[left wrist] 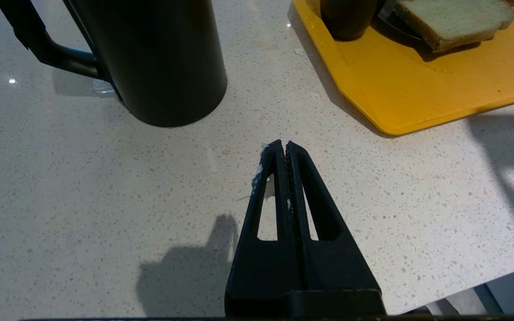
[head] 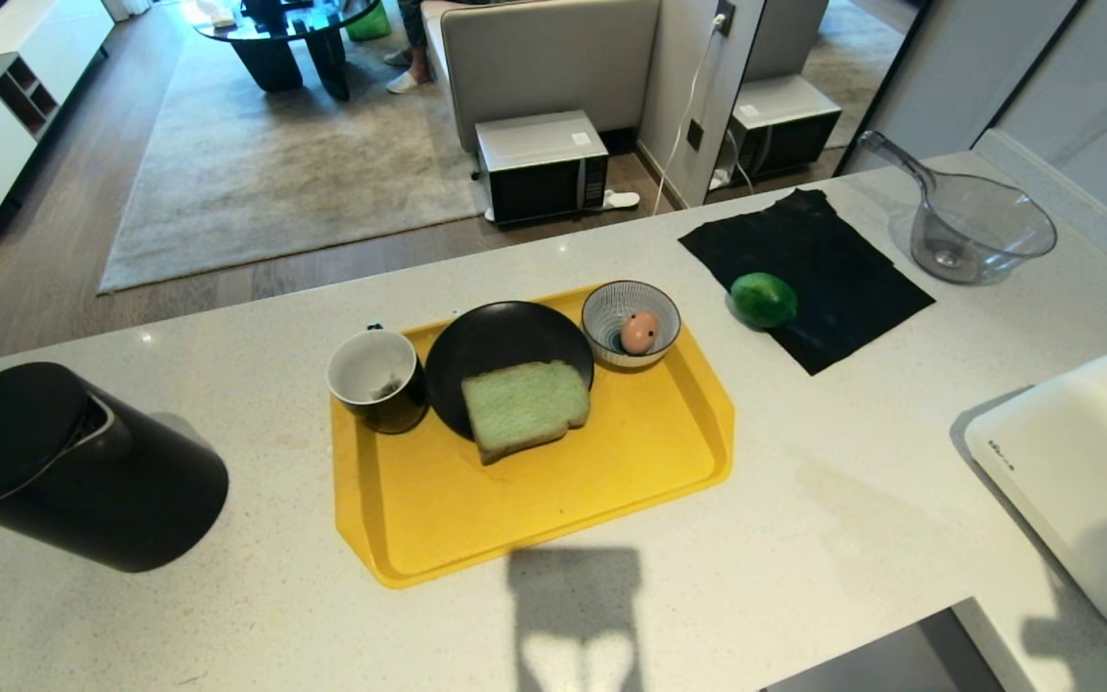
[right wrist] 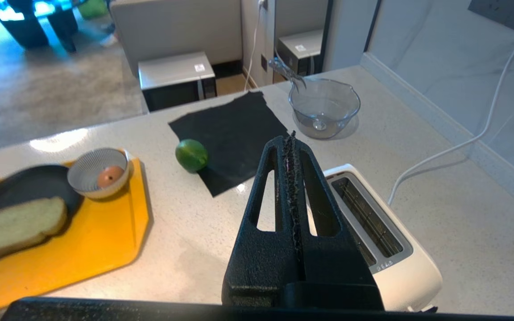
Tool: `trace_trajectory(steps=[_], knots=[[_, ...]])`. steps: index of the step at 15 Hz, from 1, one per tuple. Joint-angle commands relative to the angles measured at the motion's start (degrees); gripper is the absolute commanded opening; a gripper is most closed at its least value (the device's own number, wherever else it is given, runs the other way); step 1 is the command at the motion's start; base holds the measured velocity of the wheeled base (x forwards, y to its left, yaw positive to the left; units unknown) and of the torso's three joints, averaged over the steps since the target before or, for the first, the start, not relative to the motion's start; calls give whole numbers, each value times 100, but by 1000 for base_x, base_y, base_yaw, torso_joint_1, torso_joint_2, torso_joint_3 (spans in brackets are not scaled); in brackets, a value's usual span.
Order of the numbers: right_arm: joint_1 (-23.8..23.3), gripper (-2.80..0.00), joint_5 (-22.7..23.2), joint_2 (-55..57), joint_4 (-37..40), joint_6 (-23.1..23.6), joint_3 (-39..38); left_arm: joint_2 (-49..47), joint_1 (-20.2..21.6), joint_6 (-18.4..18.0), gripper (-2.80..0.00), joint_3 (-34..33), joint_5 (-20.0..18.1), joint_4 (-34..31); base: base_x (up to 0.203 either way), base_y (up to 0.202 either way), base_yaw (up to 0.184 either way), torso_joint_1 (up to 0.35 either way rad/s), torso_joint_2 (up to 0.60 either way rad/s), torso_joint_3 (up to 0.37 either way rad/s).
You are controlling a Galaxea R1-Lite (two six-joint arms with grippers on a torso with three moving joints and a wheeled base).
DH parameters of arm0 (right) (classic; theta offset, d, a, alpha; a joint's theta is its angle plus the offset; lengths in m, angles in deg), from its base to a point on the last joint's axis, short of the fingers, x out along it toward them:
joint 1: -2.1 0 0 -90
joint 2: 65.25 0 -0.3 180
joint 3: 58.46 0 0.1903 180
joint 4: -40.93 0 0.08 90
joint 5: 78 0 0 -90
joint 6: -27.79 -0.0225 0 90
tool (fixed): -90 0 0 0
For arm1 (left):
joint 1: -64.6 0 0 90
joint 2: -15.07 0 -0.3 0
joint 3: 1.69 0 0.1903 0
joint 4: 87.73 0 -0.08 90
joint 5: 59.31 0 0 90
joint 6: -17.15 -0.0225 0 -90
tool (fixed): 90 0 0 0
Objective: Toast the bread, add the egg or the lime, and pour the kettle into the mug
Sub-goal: Pick up the kettle
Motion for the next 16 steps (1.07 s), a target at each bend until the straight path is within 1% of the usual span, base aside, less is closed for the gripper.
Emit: trace_trajectory(steps=[1,2,3,4,6,7,9,10,11,12,14,16], knots=[[-255,-280,146,-449,148,-105,-57,10,1,3,-280,-96,0,5,0,0,0,0,0,0],[-308,-280,250,-624,336,-151,-133,10,1,3,-280,-97,0,5,0,0,0,0,0,0],[-335,-280,254,-631,418,-349,-154,10,1,3,-280,-97,0,5,0,0,0,0,0,0],[-380,-280,251,-625,447,-416,-150,10,1,3,-280,-97,0,5,0,0,0,0,0,0],[-750,-280,304,-624,452,-430,-177,10,1,3,-280,-97,0,5,0,0,0,0,0,0],[-862,-280,335,-625,453,-449,-294,10,1,3,-280,-97,0,5,0,0,0,0,0,0],[-866,-280,296,-632,447,-522,-501,10,1,3,-280,-97,0,5,0,0,0,0,0,0],[-941,-280,298,-625,447,-597,-473,10,1,3,-280,-97,0,5,0,0,0,0,0,0],[-1128,-280,337,-618,455,-628,-469,10,1,3,-280,-97,0,5,0,0,0,0,0,0],[-1219,-280,367,-622,502,-692,-573,10,1,3,-280,-97,0,5,0,0,0,0,0,0],[-1302,-280,368,-623,849,-948,-690,10,1,3,-280,-97,0,5,0,0,0,0,0,0],[-1555,-280,448,-645,948,-1029,-742,10,1,3,-280,-97,0,5,0,0,0,0,0,0]])
